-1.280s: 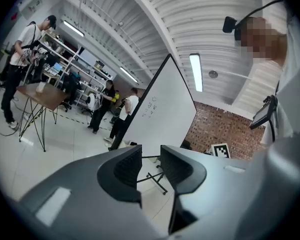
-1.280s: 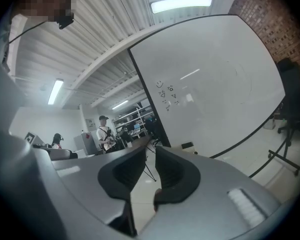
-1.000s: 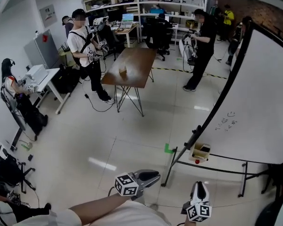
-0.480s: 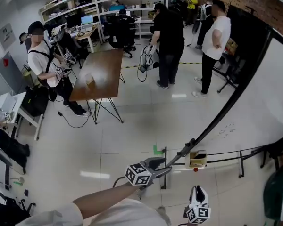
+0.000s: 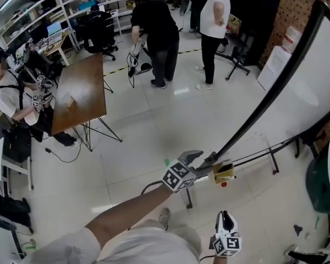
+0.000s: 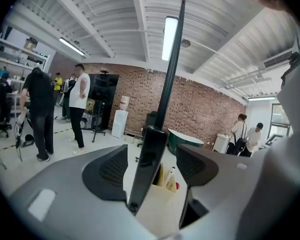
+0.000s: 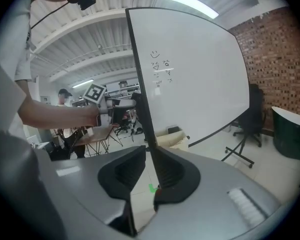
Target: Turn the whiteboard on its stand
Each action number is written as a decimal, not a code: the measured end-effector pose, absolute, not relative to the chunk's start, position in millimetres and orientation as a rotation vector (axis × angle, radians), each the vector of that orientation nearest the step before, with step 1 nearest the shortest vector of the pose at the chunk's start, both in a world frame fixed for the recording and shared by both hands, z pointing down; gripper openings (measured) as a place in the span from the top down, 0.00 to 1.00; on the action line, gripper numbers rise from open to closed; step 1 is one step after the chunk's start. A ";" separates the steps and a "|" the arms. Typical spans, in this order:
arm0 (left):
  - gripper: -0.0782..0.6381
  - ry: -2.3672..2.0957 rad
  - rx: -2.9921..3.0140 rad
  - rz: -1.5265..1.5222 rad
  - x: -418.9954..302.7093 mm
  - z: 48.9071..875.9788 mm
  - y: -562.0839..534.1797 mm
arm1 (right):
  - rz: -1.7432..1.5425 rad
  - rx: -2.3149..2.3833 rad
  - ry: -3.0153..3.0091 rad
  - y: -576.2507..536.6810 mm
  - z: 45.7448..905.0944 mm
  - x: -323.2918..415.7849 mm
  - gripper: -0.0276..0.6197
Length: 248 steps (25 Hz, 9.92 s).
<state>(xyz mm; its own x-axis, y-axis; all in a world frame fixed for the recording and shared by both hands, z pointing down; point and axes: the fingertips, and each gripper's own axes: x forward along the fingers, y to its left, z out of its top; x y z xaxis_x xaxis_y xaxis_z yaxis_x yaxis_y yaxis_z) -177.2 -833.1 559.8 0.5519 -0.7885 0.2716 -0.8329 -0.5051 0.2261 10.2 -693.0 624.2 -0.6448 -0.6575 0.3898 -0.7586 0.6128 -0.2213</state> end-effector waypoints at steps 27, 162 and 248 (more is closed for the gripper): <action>0.60 -1.243 2.689 0.469 -97.5 572.1 -839.3 | 0.607 1.528 -2.561 -664.9 585.7 70.0 0.87; 0.60 -1.321 2.558 0.453 -135.2 575.1 -352.0 | 0.848 2.124 -2.270 -71.9 568.9 182.1 0.88; 0.61 -1.616 2.244 0.396 -339.8 566.7 -49.3 | 0.820 1.353 -2.587 -139.4 565.8 -132.4 0.80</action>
